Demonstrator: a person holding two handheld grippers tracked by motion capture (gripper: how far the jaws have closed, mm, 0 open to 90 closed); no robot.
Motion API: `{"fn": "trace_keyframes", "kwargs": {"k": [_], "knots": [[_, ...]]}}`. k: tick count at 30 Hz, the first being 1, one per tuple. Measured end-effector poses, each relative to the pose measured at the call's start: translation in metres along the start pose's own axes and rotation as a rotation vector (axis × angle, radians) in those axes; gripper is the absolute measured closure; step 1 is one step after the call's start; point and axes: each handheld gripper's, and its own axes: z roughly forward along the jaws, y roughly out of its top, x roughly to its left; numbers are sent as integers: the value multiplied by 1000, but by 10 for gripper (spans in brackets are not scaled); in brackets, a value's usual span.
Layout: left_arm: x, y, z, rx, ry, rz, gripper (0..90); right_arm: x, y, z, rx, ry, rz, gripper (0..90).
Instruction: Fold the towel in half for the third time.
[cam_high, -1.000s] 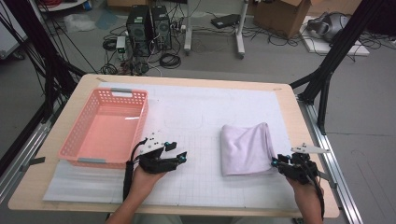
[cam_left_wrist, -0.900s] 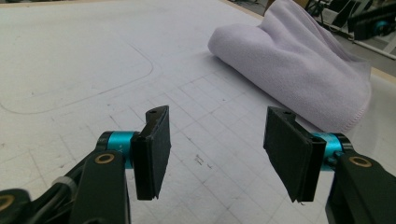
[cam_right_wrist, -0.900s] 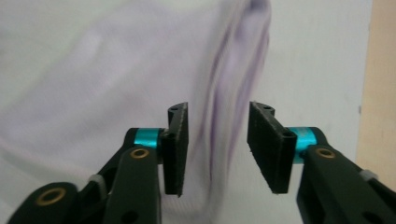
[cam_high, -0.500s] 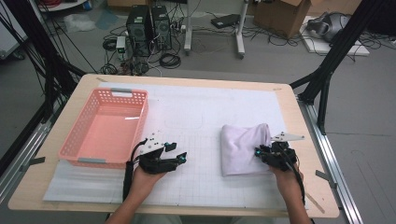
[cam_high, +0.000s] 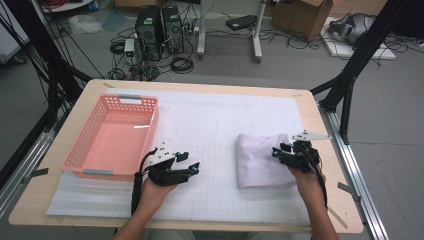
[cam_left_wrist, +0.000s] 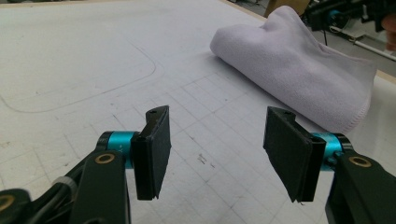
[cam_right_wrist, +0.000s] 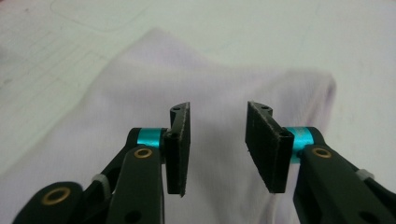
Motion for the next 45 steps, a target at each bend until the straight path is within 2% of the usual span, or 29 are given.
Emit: {"fn": "trace_keyframes", "kwargs": {"k": [1, 3, 5, 8, 9, 11, 14, 17, 18, 19, 20, 21, 24, 25, 26, 27, 28, 31, 32, 33, 34, 35, 36, 37, 38, 39, 41, 44, 45], "knots": [[0, 0, 0, 0, 0, 0, 416, 0, 0, 0, 0, 0, 0, 574], [-1, 0, 1, 3, -2, 1, 416, 3, 20, 14, 6, 8, -13, 552], [-1, 0, 1, 5, -3, 4, 416, 2, 31, 24, 21, 18, -10, 540], [-2, -1, 2, 11, -6, 7, 416, 1, 43, 41, 61, 26, -26, 530], [-2, -1, 2, 11, -6, 7, 416, 1, 43, 41, 61, 26, -26, 530], [-2, -1, 2, 15, -9, 7, 416, 3, 47, 54, 118, 30, -46, 538], [-2, -1, 3, 15, -11, 7, 417, 5, 47, 67, 194, 20, -77, 580], [-2, -1, 3, 14, -8, 8, 422, 5, 44, 75, 235, 27, -72, 621], [-2, -1, 3, 14, -11, 7, 422, 5, 44, 77, 243, 34, -71, 658], [-2, -1, 3, 15, -9, 7, 422, 5, 43, 79, 253, 61, -71, 756], [-2, -1, 3, 13, -7, 7, 422, 5, 43, 79, 253, 61, -71, 756], [-1, -1, 3, 13, -8, 7, 422, 6, 43, 79, 264, 73, -70, 816], [-1, -1, 3, 13, -7, 5, 422, 8, 46, 75, 228, 85, -82, 848], [-1, -2, 4, 16, -7, 8, 422, 11, 49, 72, 174, 104, -99, 848], [-1, -2, 4, 16, -7, 8, 422, 11, 49, 72, 174, 104, -99, 848], [-1, -2, 4, 16, -7, 8, 422, 16, 53, 73, 138, 116, -135, 846], [-1, -2, 4, 16, -7, 8, 422, 16, 53, 73, 138, 116, -135, 846], [-1, -2, 4, 15, -6, 5, 423, 24, 56, 77, 75, 142, -158, 842], [-1, -2, 4, 16, -6, 3, 422, 27, 56, 80, 73, 148, -154, 833], [-1, -2, 4, 16, -7, 4, 423, 28, 55, 83, 82, 135, -154, 787], [-1, -2, 4, 15, -7, 3, 422, 30, 55, 86, 102, 89, -166, 702], [-1, -2, 4, 13, -7, 1, 422, 27, 53, 83, 87, 40, -139, 603], [-1, -1, 4, 13, -6, 3, 422, 27, 53, 83, 87, 40, -139, 603], [-1, -2, 4, 14, -6, 2, 422, 18, 51, 70, 25, 11, -83, 602], [-1, -2, 4, 15, -7, 2, 422, 18, 51, 70, 25, 11, -83, 602], [-1, -2, 4, 16, -6, 1, 422, 14, 49, 63, 9, -23, -68, 619], [-1, -2, 4, 15, -5, 2, 422, 0, 39, 47, 13, -73, -28, 638], [-1, -1, 4, 12, -4, 0, 422, -6, 30, 42, 24, -99, -13, 647], [-1, -1, 4, 12, -2, 1, 422, -11, 19, 43, 65, -114, -8, 667]]}}
